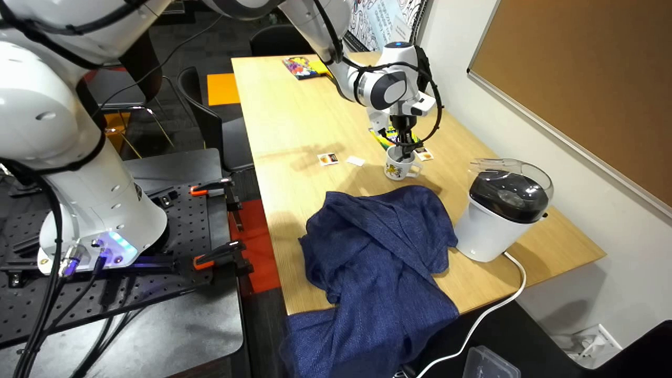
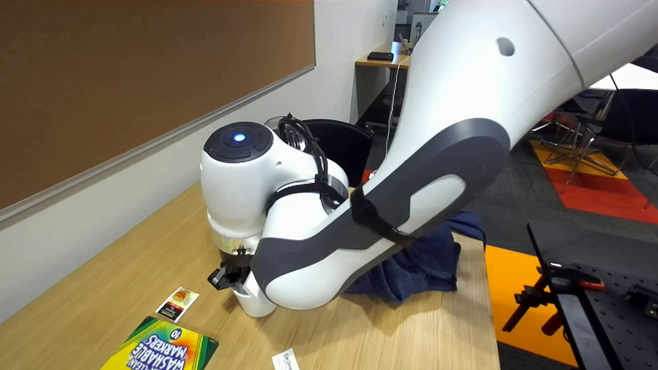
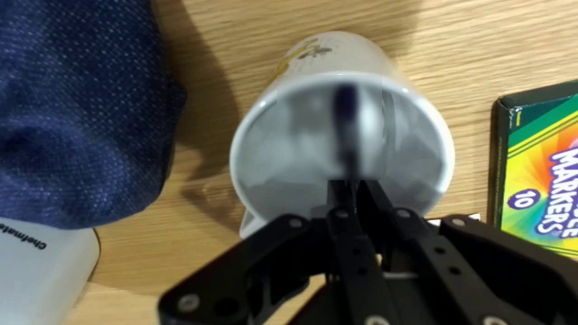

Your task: Take the black pen out of the white mug

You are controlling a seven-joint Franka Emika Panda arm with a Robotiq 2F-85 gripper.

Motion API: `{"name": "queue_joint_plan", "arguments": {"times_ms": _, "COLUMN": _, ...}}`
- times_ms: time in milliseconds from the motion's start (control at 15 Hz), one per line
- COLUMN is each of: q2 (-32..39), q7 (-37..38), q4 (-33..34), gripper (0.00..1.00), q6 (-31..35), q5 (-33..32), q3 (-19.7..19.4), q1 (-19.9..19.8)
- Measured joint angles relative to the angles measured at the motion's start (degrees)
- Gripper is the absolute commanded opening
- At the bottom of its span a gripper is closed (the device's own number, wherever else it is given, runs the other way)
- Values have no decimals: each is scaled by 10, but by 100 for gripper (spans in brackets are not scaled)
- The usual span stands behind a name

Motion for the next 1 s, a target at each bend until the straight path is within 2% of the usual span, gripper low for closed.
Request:
{"name": "queue_joint_plan", "arguments": {"times_ms": 267, "q2": -30, "q7": 4, "q4": -27, "gripper": 3, "q6": 20, "q5": -6, "q3": -35, "q1": 36}}
{"name": "queue_joint_plan", "arguments": {"times_ms": 600, "q2": -95, "q7": 27, "q4": -93, "gripper": 3, "q6": 31, "q5": -17, "q3": -79, "q1": 82}}
{"name": "queue_joint_plan", "arguments": {"times_ms": 1000, "q2": -209, "q7": 43, "q4": -210, "gripper": 3, "q6": 24, "q5": -71, "q3": -94, "q1": 110}}
